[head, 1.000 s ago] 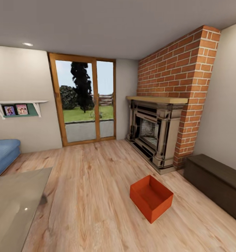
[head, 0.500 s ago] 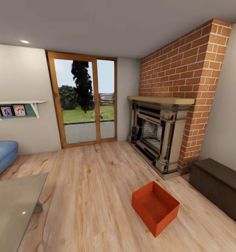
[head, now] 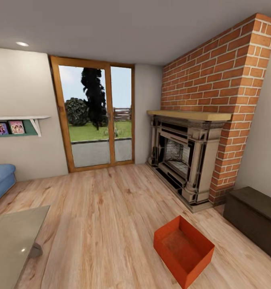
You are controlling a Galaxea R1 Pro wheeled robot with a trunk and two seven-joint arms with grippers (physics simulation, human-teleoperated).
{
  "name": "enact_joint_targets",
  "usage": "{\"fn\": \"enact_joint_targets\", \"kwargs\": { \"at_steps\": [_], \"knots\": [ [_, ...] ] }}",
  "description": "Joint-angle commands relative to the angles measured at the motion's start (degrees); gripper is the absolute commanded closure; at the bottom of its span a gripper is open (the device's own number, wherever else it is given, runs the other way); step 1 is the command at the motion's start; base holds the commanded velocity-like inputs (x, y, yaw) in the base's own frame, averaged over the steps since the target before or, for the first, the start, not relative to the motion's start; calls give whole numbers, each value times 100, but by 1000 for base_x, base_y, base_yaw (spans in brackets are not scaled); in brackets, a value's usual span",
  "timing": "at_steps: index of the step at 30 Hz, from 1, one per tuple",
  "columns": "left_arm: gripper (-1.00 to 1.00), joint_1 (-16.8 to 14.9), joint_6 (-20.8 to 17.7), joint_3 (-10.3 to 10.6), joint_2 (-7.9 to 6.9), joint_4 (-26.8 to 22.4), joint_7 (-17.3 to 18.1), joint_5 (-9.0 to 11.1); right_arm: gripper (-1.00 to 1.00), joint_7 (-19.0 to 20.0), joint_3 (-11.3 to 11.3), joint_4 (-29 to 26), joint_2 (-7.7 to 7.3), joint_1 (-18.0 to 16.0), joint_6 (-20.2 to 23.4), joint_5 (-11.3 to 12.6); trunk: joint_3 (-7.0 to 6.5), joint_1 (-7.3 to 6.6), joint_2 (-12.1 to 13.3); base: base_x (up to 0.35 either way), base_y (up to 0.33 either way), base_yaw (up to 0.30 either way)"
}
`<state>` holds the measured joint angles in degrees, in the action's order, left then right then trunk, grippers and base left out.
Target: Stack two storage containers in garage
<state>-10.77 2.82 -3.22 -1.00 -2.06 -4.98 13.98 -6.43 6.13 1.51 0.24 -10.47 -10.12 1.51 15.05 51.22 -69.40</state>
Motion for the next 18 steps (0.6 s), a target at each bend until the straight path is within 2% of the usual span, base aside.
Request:
{"fn": "enact_joint_targets", "kwargs": {
  "at_steps": [1, 18],
  "knots": [
    [-100, -4, 17, -30, 2, 4, -3, 8, -100, -25, 46, 16, 3, -8, -25, 15, 7, 4, -4, 329, 76, 0],
    [-100, -4, 17, -31, -1, 4, -3, 8, -100, -21, 49, 16, 10, -8, -16, 8, 7, 4, -4, 329, 103, 0]
  ]
}}
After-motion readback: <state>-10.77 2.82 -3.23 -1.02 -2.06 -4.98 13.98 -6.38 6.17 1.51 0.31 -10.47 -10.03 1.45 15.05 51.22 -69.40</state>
